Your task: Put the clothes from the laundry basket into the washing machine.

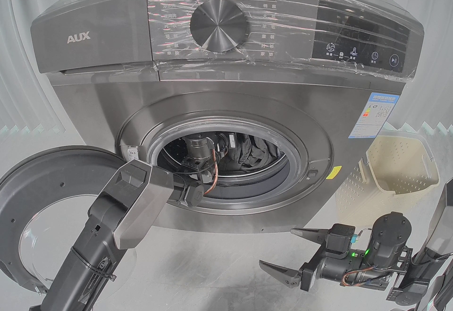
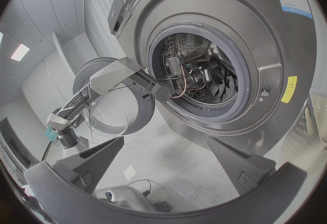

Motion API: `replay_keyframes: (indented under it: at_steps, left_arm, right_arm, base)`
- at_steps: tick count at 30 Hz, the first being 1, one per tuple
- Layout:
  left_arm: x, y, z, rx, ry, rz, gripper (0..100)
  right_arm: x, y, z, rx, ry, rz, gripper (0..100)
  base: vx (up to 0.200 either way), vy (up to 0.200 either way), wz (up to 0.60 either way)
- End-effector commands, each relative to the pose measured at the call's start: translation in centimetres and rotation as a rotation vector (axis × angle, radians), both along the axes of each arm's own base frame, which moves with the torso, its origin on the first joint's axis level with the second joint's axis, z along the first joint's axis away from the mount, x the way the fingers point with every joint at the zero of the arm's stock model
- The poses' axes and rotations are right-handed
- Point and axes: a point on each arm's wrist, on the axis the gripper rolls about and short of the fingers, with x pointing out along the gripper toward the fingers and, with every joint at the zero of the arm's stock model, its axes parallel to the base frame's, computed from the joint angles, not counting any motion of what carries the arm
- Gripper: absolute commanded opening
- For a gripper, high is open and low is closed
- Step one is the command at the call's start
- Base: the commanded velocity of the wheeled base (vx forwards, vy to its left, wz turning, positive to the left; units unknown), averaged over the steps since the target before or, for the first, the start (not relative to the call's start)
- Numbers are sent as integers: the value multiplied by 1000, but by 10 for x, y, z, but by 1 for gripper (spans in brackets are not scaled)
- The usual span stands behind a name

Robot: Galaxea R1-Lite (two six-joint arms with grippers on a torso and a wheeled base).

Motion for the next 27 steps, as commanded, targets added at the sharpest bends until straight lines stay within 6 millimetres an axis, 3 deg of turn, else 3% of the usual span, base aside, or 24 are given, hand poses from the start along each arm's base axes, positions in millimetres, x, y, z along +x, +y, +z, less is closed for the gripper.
replay_keyframes:
  at_steps: [1,14,15,23,27]
  left_arm:
    - [1,1,-6,6,9,3,0]
    - [1,2,-6,3,5,5,0]
    - [1,1,-6,4,6,3,100]
    - [-13,-4,-10,34,64,-17,100]
    - [-34,-2,-9,84,149,-32,100]
  right_arm:
    - [0,0,0,-1,2,-1,100]
    - [1,0,0,0,1,-2,100]
    - [1,0,0,0,1,-2,100]
    - [1,-1,0,0,1,-7,100]
    - [2,-1,0,1,0,-9,100]
  base:
    - [0,0,0]
    - [0,0,0]
    - [0,0,0]
    - [0,0,0]
    - [0,0,0]
